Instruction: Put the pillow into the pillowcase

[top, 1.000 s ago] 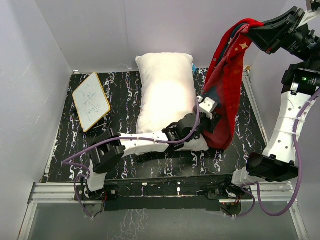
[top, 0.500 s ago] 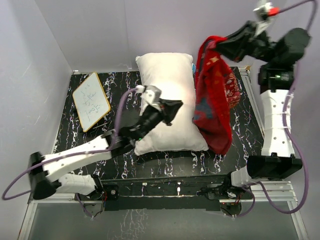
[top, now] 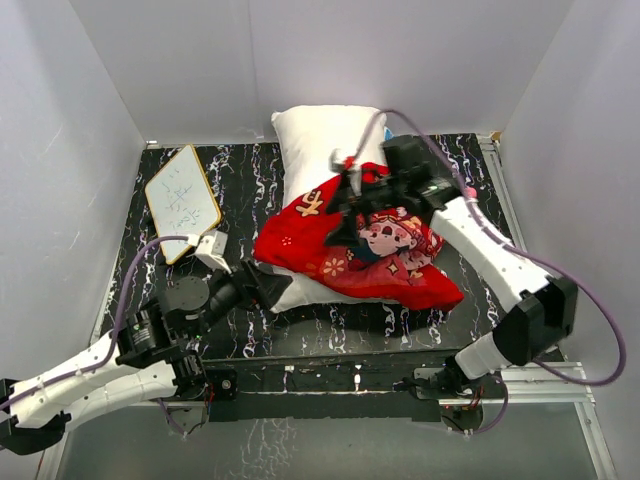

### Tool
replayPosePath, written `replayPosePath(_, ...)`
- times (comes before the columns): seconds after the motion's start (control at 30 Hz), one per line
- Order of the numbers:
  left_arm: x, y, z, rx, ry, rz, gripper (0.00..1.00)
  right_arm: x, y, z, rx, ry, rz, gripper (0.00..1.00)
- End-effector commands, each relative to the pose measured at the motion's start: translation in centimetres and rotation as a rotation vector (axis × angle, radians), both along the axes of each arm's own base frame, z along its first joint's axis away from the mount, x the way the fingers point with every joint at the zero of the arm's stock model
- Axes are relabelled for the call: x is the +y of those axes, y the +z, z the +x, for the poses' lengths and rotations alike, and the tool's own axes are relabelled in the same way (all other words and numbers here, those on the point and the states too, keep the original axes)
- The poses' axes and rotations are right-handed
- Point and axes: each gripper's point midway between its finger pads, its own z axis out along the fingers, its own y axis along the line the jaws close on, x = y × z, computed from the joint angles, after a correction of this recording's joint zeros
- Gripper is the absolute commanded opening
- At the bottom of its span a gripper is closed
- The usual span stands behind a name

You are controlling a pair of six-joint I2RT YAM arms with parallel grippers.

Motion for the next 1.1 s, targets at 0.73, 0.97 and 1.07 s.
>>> replayPosePath(0.73, -0.1, 0.5, 8.8, 0.013, -0.022, 0.445, 0.97, -21.2, -11.1, -6.5, -0.232, -0.232, -0.423, 0.96)
replayPosePath(0.97, 0.9, -4.6, 12.4, 0.194, -0.121, 0.374, 0.97, -23.0, -15.3, -6.9, -0.153, -0.258, -0.544, 0.84)
replayPosePath(1.07, 0.6, -6.4, 12.4, 0.247, -0.16, 0.338, 0.97, -22.6, -14.4, -6.9, -0.144, -0.253, -0.525, 0.53)
